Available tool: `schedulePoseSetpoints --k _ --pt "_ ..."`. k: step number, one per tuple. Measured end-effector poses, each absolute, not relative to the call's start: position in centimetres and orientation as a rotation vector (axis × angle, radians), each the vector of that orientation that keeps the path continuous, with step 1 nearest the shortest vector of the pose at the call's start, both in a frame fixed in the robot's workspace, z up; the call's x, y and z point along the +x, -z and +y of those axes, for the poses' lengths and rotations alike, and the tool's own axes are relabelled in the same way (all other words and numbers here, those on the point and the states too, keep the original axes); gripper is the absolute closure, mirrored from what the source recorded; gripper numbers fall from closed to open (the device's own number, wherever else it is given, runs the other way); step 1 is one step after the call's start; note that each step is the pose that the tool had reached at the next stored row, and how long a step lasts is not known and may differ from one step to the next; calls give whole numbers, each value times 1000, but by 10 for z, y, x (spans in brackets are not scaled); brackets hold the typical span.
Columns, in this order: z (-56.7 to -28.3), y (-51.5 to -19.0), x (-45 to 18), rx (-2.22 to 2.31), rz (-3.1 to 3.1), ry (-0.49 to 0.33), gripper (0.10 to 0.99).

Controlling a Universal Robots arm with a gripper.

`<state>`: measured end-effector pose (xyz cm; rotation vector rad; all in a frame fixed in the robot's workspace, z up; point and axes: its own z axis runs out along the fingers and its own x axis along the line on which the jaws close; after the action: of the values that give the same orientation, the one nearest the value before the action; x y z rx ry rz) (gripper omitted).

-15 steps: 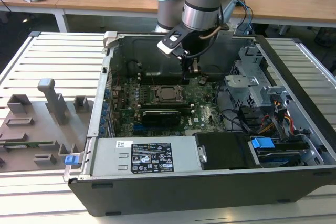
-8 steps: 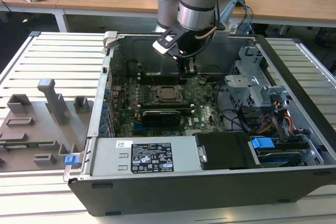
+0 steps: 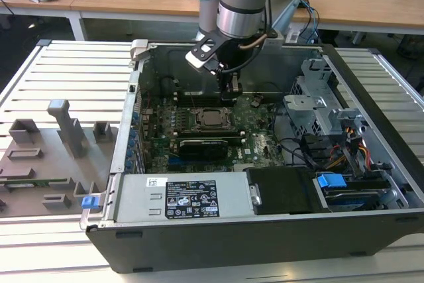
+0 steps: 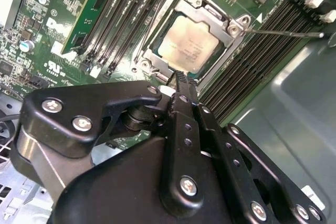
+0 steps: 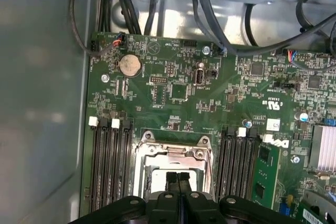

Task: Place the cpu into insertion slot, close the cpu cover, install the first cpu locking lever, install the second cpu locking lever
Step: 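Close the cpu cover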

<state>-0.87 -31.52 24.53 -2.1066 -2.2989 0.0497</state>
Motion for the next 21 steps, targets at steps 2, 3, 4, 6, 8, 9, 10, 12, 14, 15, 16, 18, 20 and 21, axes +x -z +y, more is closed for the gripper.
schedulePoseSetpoints --k 2,3,4,6,8,9,10,12,14,15,16,18,20,21 --pt "-315 -245 -10 -2107 -2299 -50 980" --pt "-315 -245 -12 -2107 -2299 -50 980" --pt "-315 -245 -13 -2107 -2299 -50 980" --pt "-315 -245 -15 -2107 -2299 -50 980" --pt "-315 -245 -17 -2107 -2299 -50 980" --pt "-315 -245 -18 -2107 -2299 -50 980" --pt "-315 -245 -19 -2107 -2299 -50 980" --pt "-315 -245 -20 -2107 -2299 -50 980" --pt "-315 -245 -22 -2107 -2299 -50 980" --pt "-315 -245 -24 -2107 -2299 -50 980" --pt "-315 -245 -25 -2107 -2299 -50 980" --pt "-315 -245 -30 -2107 -2299 -50 980" --pt "-315 -244 -30 -2107 -2299 -50 980" --pt "-315 -243 -31 -2107 -2299 -49 980"
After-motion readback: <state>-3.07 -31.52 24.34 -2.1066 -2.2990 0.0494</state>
